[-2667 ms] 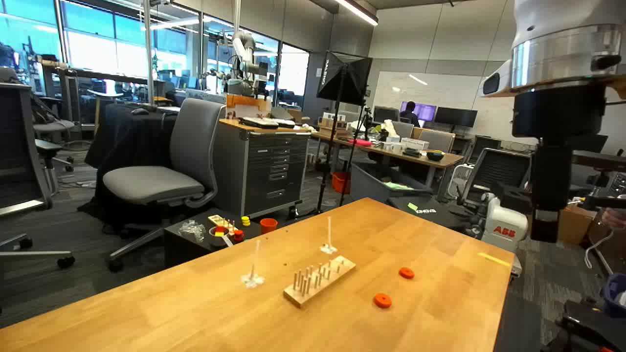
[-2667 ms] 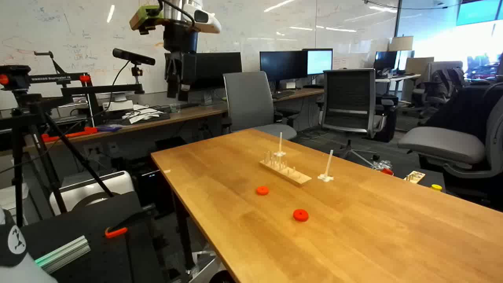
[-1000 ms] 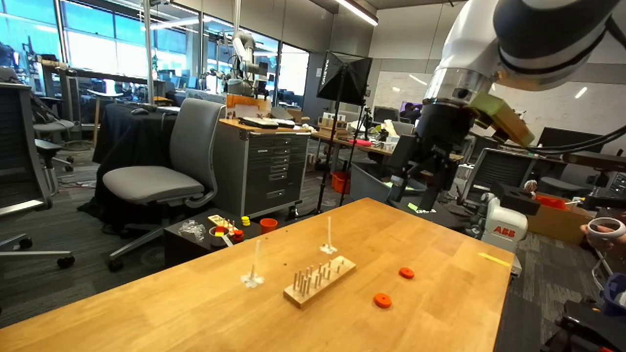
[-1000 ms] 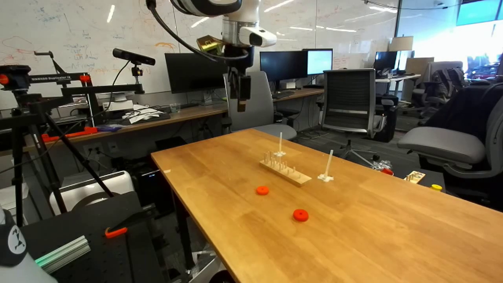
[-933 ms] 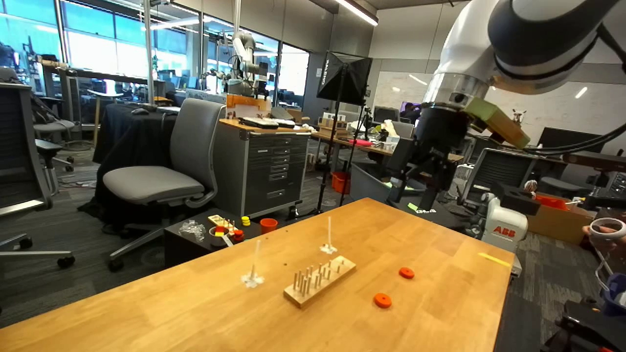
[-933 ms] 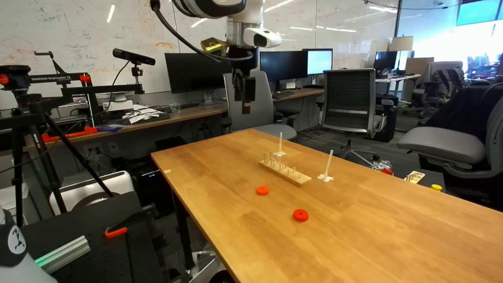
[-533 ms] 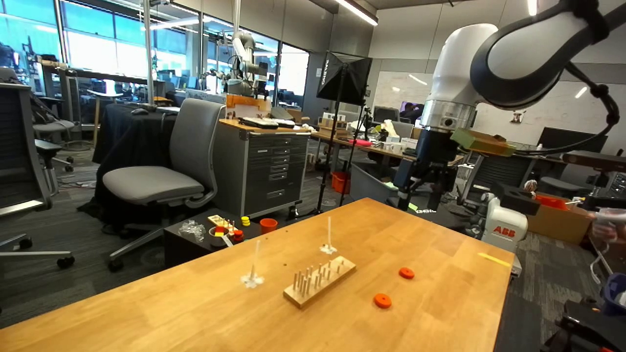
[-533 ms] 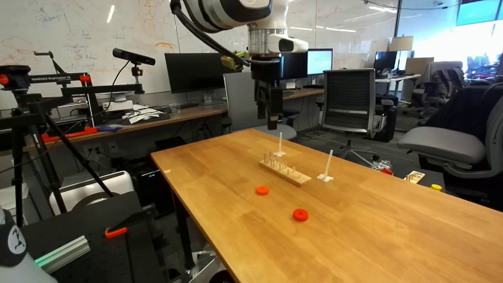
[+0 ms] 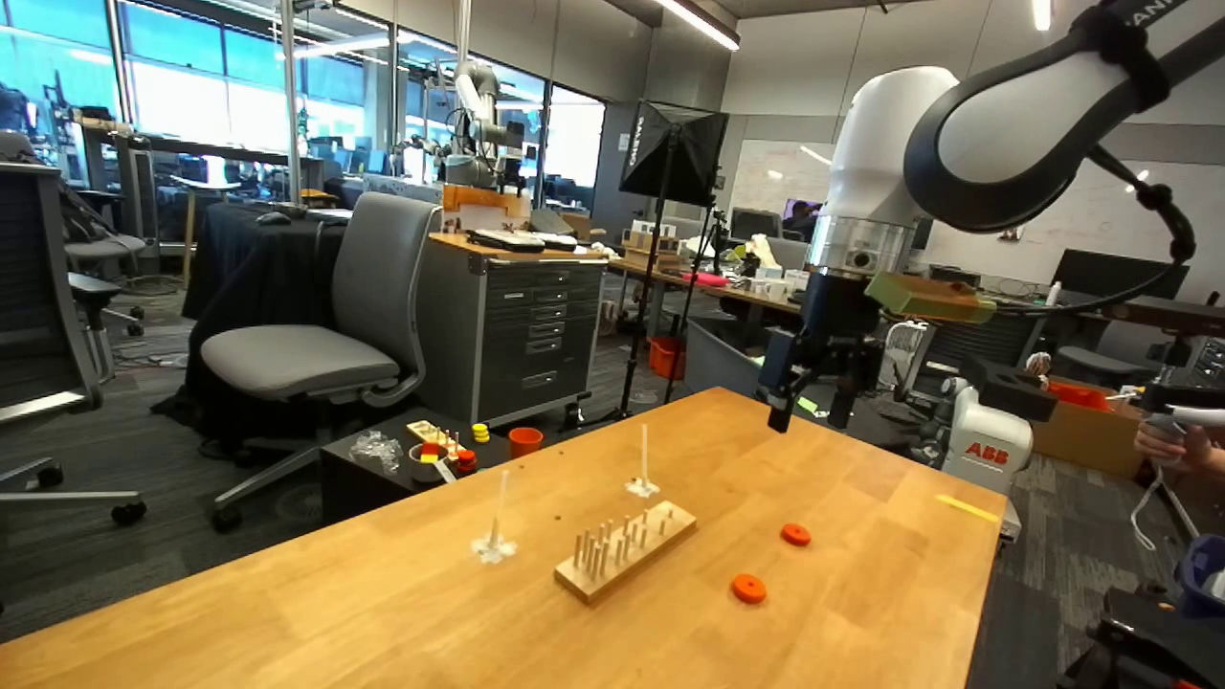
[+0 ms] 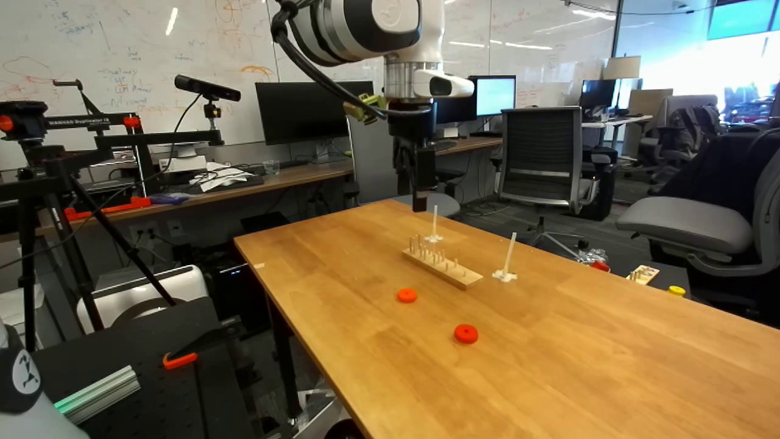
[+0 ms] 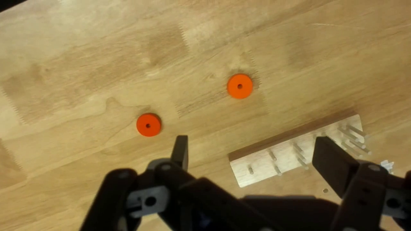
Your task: Pick up the orange ring on the left and place it on the wooden stand
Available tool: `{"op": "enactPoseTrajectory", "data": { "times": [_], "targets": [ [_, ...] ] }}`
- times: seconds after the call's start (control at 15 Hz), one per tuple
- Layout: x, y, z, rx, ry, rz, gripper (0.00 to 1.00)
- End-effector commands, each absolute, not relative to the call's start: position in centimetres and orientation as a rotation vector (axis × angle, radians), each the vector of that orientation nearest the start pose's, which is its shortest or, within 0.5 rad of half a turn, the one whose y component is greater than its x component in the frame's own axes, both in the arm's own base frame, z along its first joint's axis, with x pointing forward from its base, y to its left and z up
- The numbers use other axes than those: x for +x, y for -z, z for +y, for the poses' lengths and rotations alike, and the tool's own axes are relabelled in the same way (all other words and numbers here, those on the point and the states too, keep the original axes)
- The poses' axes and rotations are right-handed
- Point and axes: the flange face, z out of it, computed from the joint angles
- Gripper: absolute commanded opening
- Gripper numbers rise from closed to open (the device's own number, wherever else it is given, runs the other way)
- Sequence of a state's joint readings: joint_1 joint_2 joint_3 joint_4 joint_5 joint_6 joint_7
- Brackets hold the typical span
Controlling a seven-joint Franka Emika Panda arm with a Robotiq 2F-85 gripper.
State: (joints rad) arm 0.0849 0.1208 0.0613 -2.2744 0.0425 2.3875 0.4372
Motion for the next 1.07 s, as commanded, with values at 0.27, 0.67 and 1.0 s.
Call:
{"op": "enactPoseTrajectory", "data": {
  "times": [0.27,0.67,1.0],
  "targets": [
    [54.9,-25.9,11.0,-3.08,-0.024,0.532,1.0],
    [57.3,-22.5,11.2,-3.08,-0.003,0.596,1.0],
    [58.8,-19.1,9.6,-3.106,-0.065,0.669,1.0]
  ]
}}
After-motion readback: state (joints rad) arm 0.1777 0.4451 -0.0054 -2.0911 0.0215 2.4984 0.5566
